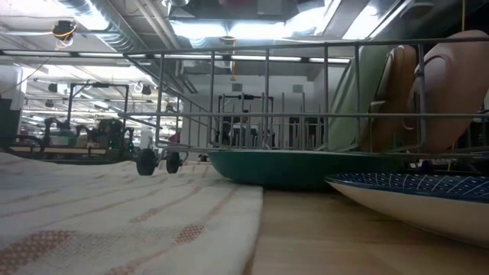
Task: Sort dishes
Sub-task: Put the pink plate in the dish rack
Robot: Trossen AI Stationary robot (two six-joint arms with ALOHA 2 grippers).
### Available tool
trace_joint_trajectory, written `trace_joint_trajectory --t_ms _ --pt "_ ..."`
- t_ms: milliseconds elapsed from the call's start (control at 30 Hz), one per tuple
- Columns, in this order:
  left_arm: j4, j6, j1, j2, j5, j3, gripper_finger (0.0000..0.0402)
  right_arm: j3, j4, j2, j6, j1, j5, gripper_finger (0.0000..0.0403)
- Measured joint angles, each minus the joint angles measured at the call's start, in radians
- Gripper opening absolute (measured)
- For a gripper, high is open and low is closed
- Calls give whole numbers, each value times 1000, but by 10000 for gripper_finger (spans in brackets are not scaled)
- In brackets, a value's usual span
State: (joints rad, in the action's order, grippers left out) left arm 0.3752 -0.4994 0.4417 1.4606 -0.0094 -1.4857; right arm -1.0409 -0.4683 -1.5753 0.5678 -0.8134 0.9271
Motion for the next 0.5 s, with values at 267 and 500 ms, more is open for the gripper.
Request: trace_joint_trajectory --t_ms 267,500 --pt "129 0 130 -2 -412 0 143 0 -7 47 -1 44 22 32" --pt "232 198 168 -2 -458 0 143 0 -3 143 -102 78 128 31"
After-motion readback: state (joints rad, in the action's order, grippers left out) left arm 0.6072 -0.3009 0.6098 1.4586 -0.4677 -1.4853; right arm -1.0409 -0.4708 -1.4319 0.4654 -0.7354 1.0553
